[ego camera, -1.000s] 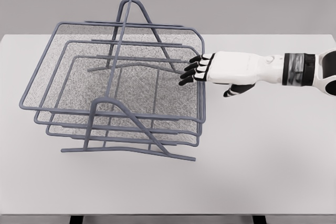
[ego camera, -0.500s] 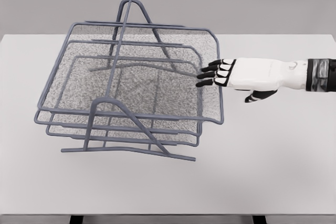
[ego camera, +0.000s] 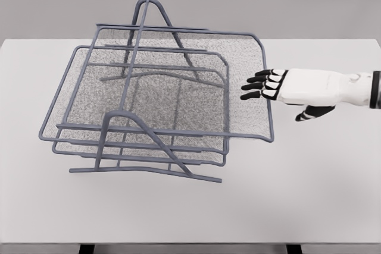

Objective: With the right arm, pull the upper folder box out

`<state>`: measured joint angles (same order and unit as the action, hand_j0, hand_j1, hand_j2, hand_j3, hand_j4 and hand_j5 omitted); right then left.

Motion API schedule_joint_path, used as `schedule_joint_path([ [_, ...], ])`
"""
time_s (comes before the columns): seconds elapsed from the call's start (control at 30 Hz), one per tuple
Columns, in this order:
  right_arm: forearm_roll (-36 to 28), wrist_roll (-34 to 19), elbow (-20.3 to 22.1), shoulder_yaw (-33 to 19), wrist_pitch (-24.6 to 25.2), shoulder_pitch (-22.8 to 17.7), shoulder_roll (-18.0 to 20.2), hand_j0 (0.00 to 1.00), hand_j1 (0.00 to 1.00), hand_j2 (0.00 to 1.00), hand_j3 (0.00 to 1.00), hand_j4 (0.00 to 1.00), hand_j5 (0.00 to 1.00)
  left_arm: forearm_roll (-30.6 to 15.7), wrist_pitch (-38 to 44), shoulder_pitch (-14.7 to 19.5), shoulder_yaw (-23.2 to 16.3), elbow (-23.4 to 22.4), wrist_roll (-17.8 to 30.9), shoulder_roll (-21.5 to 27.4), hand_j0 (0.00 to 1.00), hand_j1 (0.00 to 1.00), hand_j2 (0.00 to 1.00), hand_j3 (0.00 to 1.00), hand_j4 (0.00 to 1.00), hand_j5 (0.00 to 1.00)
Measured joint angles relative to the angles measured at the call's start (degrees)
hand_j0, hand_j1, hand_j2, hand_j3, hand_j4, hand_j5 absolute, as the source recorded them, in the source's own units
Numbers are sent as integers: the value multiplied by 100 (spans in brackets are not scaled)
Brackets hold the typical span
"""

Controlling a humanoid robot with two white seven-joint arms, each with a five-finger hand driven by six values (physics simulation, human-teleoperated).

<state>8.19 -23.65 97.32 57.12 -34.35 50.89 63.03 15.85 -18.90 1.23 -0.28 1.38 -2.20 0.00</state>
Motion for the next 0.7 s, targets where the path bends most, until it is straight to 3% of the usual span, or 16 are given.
schedule_joint_path([
  [0.7,-449,-16,51,-131,56,-8,745,100,100,100,100,100,100,0,0,0,2,1,0,0,100,100,100,100,100,100],
])
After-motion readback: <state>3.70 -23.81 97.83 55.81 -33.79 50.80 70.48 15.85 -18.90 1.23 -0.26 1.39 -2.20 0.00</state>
